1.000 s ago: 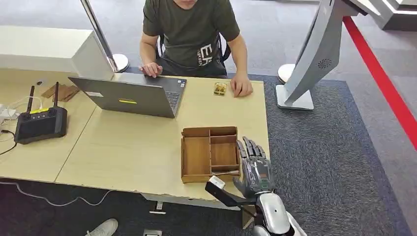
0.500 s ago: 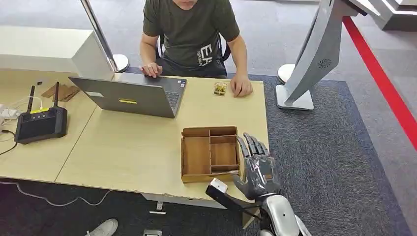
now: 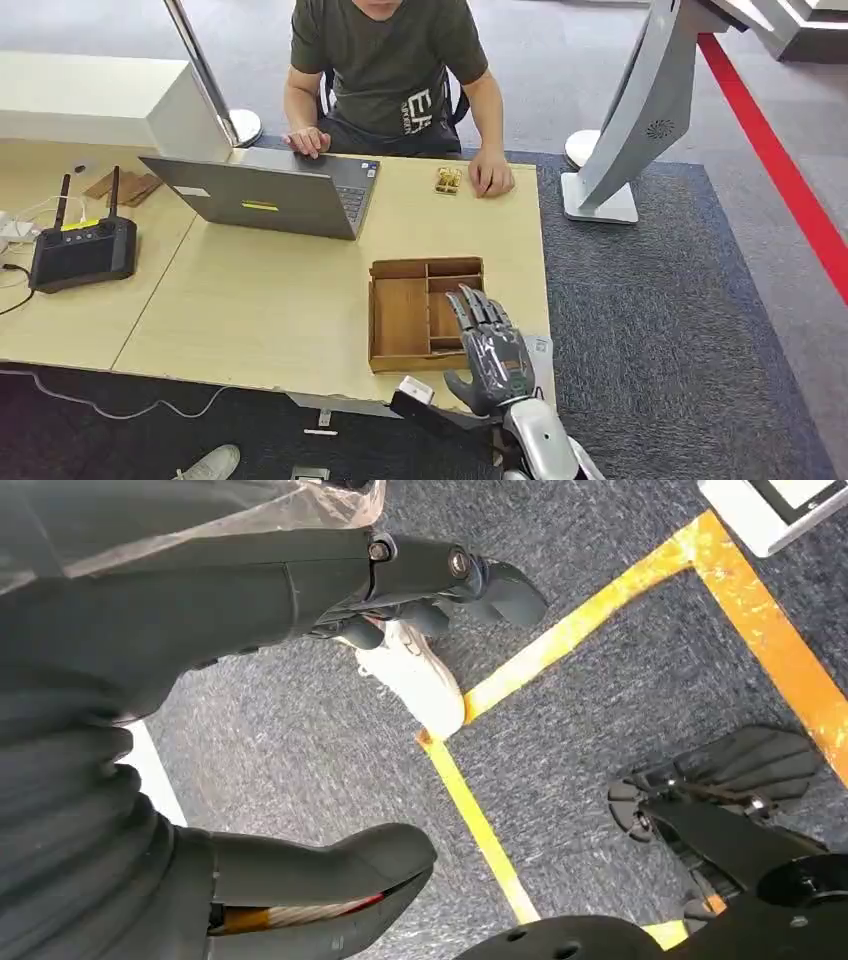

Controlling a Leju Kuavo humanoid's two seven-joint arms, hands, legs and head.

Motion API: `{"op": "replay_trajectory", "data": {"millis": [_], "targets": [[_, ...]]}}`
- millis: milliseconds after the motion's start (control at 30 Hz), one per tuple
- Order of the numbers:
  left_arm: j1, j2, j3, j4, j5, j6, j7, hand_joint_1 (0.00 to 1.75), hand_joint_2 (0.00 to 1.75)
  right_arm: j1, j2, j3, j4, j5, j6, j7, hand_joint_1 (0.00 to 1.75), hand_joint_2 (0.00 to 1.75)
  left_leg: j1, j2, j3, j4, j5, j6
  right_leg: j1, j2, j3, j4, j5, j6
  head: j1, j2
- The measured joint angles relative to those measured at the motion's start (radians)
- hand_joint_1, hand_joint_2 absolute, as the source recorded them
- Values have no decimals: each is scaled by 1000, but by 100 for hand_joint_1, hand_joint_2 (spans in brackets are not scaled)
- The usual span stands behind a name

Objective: Pass the card to the sensor for recognition and then transmit it.

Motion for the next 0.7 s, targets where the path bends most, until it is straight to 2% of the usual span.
{"op": "replay_trajectory", "data": {"millis": [267,533,700], "targets": [[1,0,0,0,0,0,0,0,175,-11,15,6,46,0,5,0,0,175,0,0,0,0,0,0,0,0,0,0,0,0,0,0],[1,0,0,0,-4,-3,0,0,175,-46,29,7,148,71,-49,26,0,175,0,0,0,0,0,0,0,0,0,0,0,0,0,0],[-1,0,0,0,-5,-3,2,0,175,-56,34,3,189,72,-60,27,0,175,0,0,0,0,0,0,0,0,0,0,0,0,0,0]]}}
